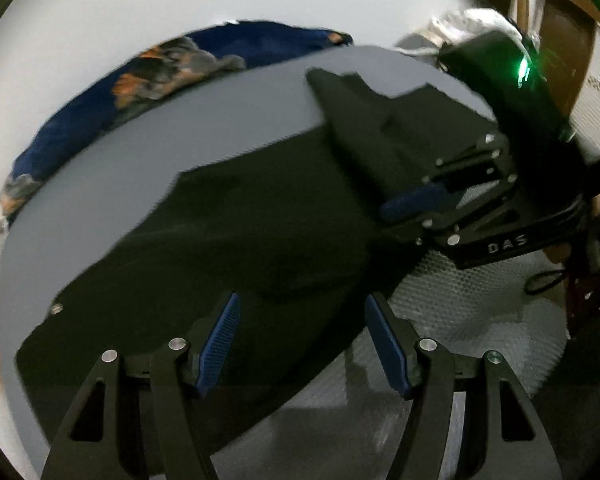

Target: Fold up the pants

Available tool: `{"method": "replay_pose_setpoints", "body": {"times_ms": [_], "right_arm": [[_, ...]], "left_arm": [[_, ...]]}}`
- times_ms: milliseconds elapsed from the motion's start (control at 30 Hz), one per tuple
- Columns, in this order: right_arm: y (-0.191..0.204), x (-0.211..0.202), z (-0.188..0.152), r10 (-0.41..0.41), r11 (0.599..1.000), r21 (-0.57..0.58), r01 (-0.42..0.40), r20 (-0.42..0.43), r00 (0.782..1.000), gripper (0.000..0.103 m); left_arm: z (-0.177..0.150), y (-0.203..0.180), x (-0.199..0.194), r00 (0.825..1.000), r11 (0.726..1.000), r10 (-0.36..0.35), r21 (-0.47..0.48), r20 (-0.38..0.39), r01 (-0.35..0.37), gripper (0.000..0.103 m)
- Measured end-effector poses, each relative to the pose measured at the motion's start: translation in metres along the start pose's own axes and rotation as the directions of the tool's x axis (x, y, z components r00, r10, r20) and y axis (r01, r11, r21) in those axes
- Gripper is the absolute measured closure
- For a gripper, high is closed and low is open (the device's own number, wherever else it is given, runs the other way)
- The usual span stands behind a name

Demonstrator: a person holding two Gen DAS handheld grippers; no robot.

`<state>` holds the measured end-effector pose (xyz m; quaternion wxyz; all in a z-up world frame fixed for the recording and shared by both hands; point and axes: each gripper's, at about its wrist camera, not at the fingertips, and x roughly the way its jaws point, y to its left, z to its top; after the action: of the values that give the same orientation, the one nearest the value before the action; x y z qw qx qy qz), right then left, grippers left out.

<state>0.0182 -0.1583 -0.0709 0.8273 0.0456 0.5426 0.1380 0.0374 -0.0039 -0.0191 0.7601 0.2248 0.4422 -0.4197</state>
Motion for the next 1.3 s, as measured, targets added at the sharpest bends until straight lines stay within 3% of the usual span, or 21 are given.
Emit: {"method": "replay_pose_setpoints", "body": {"times_ms": [100,233,367,467,567,800,933,967,1033,1300], "right_arm": [[-0.007,0.0,0.003,0.01,1.0,0.026,-0.01,0.01,1.0,0.07],[-0.015,-0.004,0.003,0.014,0.998,0.06,-0.015,0.019,1.0,0.07],[-0.028,-0.026,0.0,0.013,0.996,0.082,-0.018,0.05,0.999,0.07],[-0.035,-0.029,-0.009,0.017,0.997,0.082,-0.018,0.015,1.0,0.07],[-0.036,-0.021,-0.02,0.04,0.994,0.101,-0.037,-0.03,0.999,0.07],[-0.04,-0.001,-0.02,0.099,0.979,0.184,-0.091,-0.039,0.994,0.07],[-0.051,0.009,-0.013,0.153,0.947,0.29,-0.137,-0.033,0.988,0.07],[-0.054,0.009,-0.011,0.165,0.938,0.31,-0.152,-0.016,0.986,0.071],[-0.056,0.008,-0.006,0.18,0.926,0.336,-0.17,0.003,0.984,0.093],[-0.057,0.001,0.01,0.197,0.908,0.368,-0.2,0.045,0.979,0.094]], "left_arm": [[0.007,-0.007,0.021,1.0,1.0,-0.007,0.009,-0.015,0.007,0.038],[0.011,-0.018,0.048,0.998,1.0,-0.018,0.019,-0.063,0.02,0.046],[0.01,-0.017,0.038,0.998,0.998,-0.061,-0.002,-0.033,0.061,0.046],[0.006,-0.016,0.029,0.998,0.998,-0.056,-0.001,-0.019,0.056,0.046],[0.004,-0.021,0.031,0.998,0.998,-0.057,0.007,-0.031,0.058,0.046],[0.0,-0.037,0.042,0.994,0.995,-0.093,0.022,-0.055,0.094,0.046],[0.003,-0.039,0.043,0.994,0.995,-0.092,0.02,-0.053,0.093,0.046],[0.004,-0.038,0.044,0.995,0.996,-0.089,0.015,-0.051,0.089,0.046],[0.007,-0.039,0.046,0.995,0.996,-0.092,0.012,-0.049,0.093,0.046],[0.024,-0.051,0.058,0.993,0.993,-0.116,0.006,-0.033,0.116,0.046]]}}
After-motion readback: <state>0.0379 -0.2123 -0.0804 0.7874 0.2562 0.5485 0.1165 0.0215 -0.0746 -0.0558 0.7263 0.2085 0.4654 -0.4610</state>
